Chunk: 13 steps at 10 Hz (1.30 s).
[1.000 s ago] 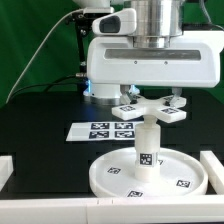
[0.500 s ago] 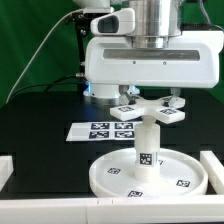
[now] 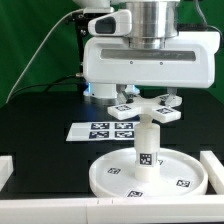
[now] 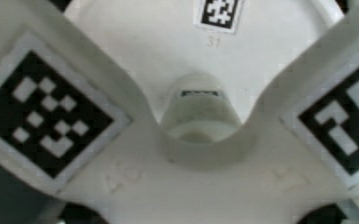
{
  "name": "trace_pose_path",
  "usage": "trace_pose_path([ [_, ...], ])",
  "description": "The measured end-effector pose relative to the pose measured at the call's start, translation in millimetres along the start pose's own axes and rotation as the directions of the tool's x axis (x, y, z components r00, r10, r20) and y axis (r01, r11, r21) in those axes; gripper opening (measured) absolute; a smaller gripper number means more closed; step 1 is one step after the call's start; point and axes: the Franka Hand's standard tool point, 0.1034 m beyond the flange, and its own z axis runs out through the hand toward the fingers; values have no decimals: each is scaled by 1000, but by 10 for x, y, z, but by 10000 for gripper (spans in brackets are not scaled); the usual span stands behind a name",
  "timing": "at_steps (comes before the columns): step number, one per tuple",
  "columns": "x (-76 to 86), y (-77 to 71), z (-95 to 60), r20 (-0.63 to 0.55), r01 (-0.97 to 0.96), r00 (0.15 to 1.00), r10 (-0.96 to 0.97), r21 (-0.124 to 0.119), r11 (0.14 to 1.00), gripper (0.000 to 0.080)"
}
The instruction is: Assemble round table
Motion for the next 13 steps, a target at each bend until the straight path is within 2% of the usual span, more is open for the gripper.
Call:
trace_pose_path([
  [6,23,-12,187,-11,7,1000,-7,-11,1000,452],
  [13,43,-20,190,-43,-30,999,30,-2,1000,452],
])
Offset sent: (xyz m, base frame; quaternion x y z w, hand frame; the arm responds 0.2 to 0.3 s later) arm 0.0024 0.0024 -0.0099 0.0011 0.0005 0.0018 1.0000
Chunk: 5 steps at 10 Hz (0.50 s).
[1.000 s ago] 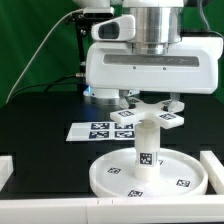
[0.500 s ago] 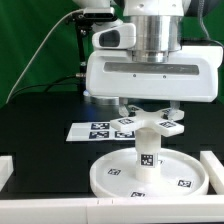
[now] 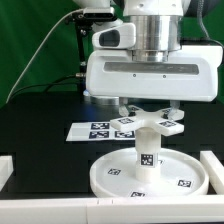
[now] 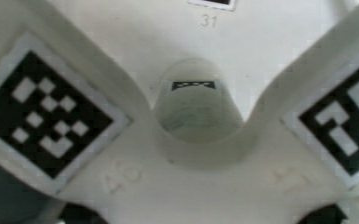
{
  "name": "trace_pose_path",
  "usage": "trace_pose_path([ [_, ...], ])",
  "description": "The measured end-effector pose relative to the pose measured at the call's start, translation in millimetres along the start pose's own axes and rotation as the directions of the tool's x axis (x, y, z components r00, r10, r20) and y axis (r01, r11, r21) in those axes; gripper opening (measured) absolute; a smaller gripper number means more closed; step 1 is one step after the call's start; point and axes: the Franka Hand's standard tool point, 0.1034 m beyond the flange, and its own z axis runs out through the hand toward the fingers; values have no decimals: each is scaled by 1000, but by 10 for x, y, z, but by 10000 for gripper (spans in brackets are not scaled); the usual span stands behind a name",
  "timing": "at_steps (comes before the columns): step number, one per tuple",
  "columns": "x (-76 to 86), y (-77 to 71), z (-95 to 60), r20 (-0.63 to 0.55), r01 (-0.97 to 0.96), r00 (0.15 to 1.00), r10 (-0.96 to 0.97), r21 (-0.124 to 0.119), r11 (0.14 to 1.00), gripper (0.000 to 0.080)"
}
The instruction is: Assemble round table
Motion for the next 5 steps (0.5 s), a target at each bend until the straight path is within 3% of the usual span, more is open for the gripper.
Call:
trace_pose_path([
  [2,-1,-7,5,-7,-218,976,218,13,976,452],
  [4,-15,-19,10,6,-554,832,554,53,831,452],
  [5,-19,-18,8,20,-647,762,647,61,760,452],
])
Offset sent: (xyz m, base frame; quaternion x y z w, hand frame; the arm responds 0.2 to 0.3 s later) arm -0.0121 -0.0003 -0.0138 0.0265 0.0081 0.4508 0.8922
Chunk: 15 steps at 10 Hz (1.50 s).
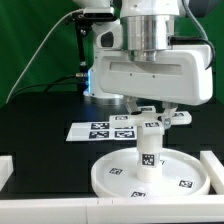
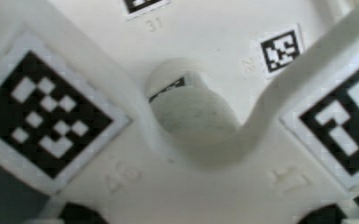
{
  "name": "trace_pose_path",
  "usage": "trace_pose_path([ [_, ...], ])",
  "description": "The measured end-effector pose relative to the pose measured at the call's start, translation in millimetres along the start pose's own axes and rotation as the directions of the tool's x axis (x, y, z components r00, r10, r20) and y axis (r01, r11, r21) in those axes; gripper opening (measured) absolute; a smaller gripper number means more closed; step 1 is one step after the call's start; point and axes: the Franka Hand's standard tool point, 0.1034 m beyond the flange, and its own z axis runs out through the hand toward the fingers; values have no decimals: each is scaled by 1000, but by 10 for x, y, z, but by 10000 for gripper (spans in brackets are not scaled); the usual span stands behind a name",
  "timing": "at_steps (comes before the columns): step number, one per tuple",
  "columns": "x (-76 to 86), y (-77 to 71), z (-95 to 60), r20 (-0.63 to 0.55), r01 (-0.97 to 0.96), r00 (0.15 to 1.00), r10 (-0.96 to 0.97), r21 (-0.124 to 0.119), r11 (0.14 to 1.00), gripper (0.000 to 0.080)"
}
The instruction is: Assemble round table
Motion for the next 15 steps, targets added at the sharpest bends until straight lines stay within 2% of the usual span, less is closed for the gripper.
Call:
trace_pose_path([
  [3,3,5,1,10,-171,985,171,5,985,452],
  [5,5,9,2,28,-389,921,389,-3,921,452],
  [7,1,10,8,28,-374,927,373,-3,928,452],
  [8,-1,12,13,28,-373,928,373,-4,928,592],
  [9,1,10,-5,31,-358,933,358,-5,934,592],
  [10,2,-11,-100,42,-340,940,340,0,940,641],
  [11,7,-47,-197,51,-335,941,334,14,942,647],
  [13,-34,-96,-310,63,-282,958,280,21,959,648],
  [15,10,-114,-340,51,-57,997,54,60,997,648],
])
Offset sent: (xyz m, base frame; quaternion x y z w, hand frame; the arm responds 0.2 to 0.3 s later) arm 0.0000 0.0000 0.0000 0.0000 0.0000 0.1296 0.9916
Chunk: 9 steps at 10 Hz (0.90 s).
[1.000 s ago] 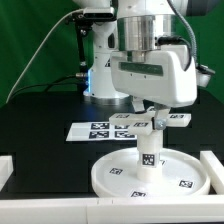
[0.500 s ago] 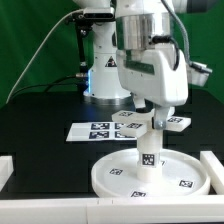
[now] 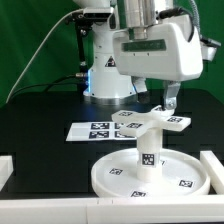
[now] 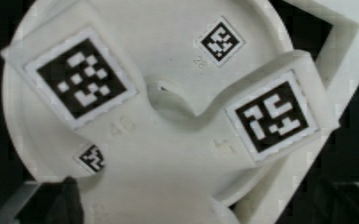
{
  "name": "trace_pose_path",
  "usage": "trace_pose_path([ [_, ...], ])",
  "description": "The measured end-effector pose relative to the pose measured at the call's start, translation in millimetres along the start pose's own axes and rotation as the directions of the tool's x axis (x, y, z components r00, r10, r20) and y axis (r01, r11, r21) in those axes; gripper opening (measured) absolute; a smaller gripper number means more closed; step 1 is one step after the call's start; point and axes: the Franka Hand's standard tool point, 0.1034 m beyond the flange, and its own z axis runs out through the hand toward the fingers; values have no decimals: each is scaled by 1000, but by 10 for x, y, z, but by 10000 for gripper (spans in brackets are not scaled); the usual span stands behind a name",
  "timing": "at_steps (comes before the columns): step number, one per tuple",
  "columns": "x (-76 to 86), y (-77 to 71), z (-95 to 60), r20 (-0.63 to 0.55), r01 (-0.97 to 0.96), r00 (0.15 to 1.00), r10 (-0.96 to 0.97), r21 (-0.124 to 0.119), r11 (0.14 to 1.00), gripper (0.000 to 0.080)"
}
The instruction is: Assemble round table
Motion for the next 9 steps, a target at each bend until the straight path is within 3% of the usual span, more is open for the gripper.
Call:
trace_pose_path([
  [3,-33,21,15,19,409,913,-409,-8,913,648],
  [7,-26,29,26,21,640,768,-640,-7,768,648],
  [8,-38,30,53,30,776,630,-776,-14,630,648],
  [9,-61,2,86,59,907,422,-905,-19,422,648],
])
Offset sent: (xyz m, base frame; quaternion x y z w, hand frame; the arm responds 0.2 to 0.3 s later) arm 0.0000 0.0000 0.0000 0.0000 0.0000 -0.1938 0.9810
